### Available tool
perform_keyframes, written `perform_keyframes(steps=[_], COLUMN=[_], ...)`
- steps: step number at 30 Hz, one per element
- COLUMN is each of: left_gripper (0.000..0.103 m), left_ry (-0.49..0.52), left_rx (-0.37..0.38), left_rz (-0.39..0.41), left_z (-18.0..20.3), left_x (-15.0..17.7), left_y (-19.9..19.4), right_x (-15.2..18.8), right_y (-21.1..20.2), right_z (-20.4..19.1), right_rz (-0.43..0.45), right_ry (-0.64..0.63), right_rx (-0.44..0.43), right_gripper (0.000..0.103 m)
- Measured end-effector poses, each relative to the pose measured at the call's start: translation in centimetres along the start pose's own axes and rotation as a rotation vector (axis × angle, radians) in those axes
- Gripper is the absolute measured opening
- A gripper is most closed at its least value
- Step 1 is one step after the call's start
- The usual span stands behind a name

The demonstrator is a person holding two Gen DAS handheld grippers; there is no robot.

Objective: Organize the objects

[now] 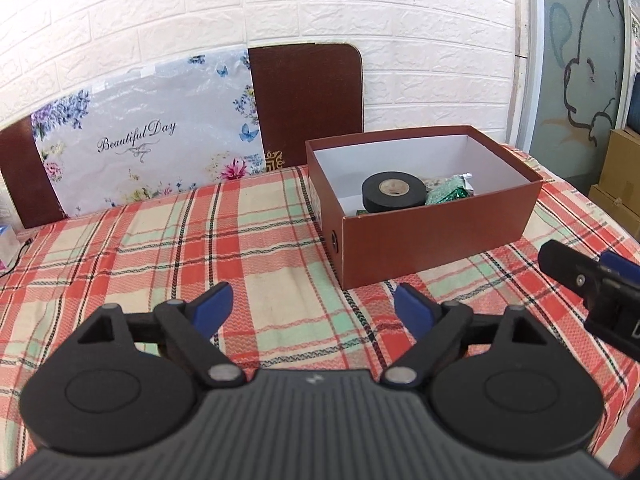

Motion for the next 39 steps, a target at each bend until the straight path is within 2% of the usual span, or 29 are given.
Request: perform_keyframes(steps=[6,13,25,39], left_gripper=[0.097,0.103,0.103,0.103], left_ry=[0.012,0.010,0.008,0.014], left_rx=[-0.005,0.008,0.030,0.049], left_rz=[0.010,0.000,-0.016,-0.092], left_z=[0.4,0.6,0.9,1.6], left_x=[0.7,1.3,1.7,2.7], left_y=[-1.1,-1.6,-1.9,-0.1], right_x=[0.0,0.1,0.4,1.6], right_y=[-1.3,-2.0,-2.8,-0.4], right_z=[0.0,-0.6,-1.6,-0.5], right_rz=[0.005,-0.001,0.027,-0.053], right_ry=[0.028,0.032,-0.007,-0.001], right_rx=[-0.007,-0.031,-0.022,0.022], right_gripper=[0.091,0.094,0.096,0.103])
Point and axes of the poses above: each gripper's, at about its wrist camera, not at the fingertips, and y roughly the way its jaws point, z to its right, x to its underside, the point moved 6 cm from there along y, roughly the way its jaws point, and after that the axes turned 11 degrees about y, right-handed, at the moved point
